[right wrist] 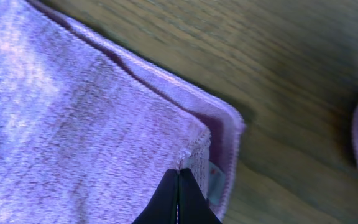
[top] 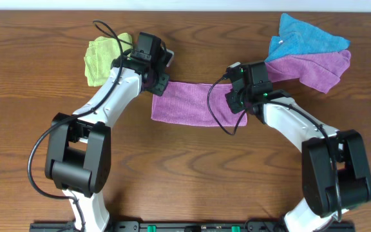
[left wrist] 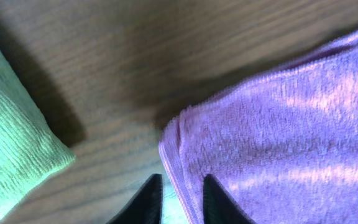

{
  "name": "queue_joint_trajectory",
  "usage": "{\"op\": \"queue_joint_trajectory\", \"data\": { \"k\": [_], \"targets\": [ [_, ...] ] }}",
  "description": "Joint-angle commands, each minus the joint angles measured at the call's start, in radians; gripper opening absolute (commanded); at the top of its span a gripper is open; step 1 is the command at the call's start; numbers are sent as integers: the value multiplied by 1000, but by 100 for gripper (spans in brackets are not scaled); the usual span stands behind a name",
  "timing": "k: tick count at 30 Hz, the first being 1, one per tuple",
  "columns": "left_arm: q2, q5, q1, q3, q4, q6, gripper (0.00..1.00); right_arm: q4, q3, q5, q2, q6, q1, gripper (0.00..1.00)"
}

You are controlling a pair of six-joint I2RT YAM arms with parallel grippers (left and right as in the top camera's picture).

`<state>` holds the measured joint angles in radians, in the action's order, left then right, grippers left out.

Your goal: Fold the cloth

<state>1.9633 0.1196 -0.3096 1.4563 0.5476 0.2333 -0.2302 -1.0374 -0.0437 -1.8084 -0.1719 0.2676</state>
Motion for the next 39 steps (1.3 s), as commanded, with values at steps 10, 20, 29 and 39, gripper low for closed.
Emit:
{"op": "queue_joint_trajectory", "data": {
  "k": [10, 20, 29, 39],
  "targets": [
    [80, 84, 4, 13, -130, 162, 34, 15, -16, 37, 24, 9, -8, 1],
    [155, 99, 39, 13, -180, 190, 32, 36, -16, 36, 24, 10, -8, 1],
    [158, 174, 48, 13, -198, 177, 32, 35, -16, 36, 24, 19, -8, 1],
    [159, 196, 47, 13, -181, 147, 32, 35, -16, 36, 24, 24, -8, 1]
  ]
}}
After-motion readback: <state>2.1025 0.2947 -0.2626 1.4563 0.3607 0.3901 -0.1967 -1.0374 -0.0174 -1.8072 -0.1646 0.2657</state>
